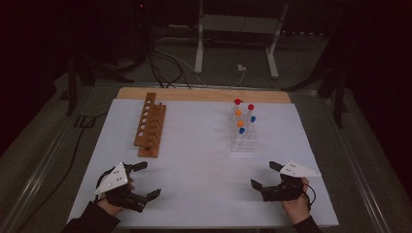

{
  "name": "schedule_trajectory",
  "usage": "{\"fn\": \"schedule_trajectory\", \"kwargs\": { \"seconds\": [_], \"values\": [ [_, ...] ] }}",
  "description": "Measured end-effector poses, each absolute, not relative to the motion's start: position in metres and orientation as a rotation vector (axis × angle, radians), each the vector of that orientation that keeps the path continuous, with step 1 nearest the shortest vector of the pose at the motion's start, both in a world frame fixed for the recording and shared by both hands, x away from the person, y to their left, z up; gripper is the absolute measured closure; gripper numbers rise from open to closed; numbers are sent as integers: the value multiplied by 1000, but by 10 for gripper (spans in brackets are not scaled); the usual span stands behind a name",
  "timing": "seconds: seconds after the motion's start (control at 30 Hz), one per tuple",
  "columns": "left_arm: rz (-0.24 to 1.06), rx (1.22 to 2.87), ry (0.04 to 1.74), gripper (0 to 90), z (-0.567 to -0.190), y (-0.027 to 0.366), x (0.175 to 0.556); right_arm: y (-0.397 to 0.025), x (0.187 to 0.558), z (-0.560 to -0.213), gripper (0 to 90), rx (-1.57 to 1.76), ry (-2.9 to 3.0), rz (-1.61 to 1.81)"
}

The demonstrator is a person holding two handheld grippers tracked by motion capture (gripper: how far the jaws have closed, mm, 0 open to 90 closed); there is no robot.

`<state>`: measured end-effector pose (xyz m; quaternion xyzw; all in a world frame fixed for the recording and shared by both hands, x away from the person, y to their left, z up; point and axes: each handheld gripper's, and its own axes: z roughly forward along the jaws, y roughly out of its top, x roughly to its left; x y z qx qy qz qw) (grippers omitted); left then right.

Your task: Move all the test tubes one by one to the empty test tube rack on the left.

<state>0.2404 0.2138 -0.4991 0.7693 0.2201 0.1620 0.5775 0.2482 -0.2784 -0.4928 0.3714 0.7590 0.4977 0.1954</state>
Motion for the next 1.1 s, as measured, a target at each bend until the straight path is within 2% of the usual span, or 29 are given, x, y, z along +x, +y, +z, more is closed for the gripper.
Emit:
{"fn": "schedule_trajectory", "kwargs": {
  "seconds": [0.47, 0.87, 0.93, 1.03, 1.07, 1.1],
  "values": [
    [363, 1790, 510, 5, -498, 212, 240, -280, 250, -444, 0, 1073, 1956, 1407],
    [357, 1786, 515, 5, -498, 213, 241, -249, 289, -429, 0, 1108, 1971, 1370],
    [356, 1786, 514, 5, -498, 213, 241, -242, 295, -431, 72, 1130, 1962, 1354],
    [355, 1788, 514, 5, -499, 213, 241, -237, 303, -433, 105, 1162, 1970, 1341],
    [356, 1789, 513, 6, -499, 213, 241, -233, 310, -435, 157, 1190, 1976, 1308],
    [354, 1789, 513, 5, -499, 213, 241, -231, 314, -437, 166, 1207, 1983, 1299]
  ]
}}
